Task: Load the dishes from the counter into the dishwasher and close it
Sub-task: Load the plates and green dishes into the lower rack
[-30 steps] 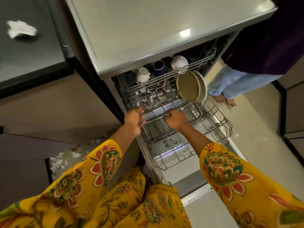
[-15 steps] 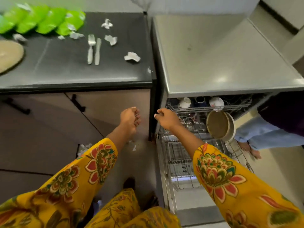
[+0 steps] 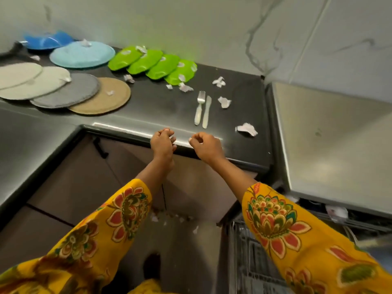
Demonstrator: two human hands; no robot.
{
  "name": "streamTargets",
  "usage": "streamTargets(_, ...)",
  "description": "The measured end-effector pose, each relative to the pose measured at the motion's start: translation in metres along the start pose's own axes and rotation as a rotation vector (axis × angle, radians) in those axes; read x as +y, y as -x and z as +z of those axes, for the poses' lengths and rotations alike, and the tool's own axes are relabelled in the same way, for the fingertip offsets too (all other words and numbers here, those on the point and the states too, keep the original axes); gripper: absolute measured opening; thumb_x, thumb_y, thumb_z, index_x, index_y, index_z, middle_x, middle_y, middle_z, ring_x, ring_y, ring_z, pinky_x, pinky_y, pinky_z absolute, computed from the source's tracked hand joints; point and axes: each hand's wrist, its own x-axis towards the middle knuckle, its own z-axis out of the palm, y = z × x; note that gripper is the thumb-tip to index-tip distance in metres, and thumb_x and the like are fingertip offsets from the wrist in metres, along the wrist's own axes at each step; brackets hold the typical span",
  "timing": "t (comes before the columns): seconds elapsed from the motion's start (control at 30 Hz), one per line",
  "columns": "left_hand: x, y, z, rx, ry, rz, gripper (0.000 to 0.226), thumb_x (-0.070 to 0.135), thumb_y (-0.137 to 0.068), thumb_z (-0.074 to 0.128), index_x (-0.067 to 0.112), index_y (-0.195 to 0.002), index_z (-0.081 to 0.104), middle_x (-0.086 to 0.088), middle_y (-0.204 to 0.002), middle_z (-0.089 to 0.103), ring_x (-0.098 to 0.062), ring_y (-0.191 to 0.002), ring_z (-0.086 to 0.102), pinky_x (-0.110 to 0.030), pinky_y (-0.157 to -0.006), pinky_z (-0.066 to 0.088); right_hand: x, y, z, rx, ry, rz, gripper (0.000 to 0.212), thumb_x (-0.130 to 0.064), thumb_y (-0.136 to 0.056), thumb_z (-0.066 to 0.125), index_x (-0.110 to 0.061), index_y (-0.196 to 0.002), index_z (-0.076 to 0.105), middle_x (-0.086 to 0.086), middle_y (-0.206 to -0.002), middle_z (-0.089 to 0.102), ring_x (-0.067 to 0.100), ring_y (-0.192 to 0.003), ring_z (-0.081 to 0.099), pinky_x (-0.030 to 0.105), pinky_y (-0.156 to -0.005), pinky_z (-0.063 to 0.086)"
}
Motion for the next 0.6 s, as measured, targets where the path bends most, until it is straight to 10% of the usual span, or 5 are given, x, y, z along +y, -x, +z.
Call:
streamTargets(0.33,0.087,-0.113,-0.061,0.206,0.010,0.063,0.020,0.011,-0.092,0.044,0.017,-0.074,0.051,0.001,-0.073,0.046,-0.018,-0.075,0.041,-0.031,-0.066,0.034,-0.081,-0.099,0.077,-0.105,0.020,-0.015,0.027,-0.029,-0.092,0.054,-0.009,-0.108,0.063,0.009,-0.110,0.065,0.022,-0.099,0.056,0.026,-0.079,0.039)
streamTargets(0.6,0.113,-0.159,-0.097,0.371,-0.031,0.091,0.017,0.014,-0.094,0.046,0.007,-0.102,0.059,-0.009,-0.102,0.054,-0.021,-0.093,0.047,-0.028,-0.080,0.035,-0.112,-0.143,0.127,-0.240,0.278,-0.099,0.050,-0.033,-0.093,0.054,-0.007,-0.135,0.047,0.013,-0.136,0.050,0.026,-0.125,0.046,0.034,-0.105,0.035)
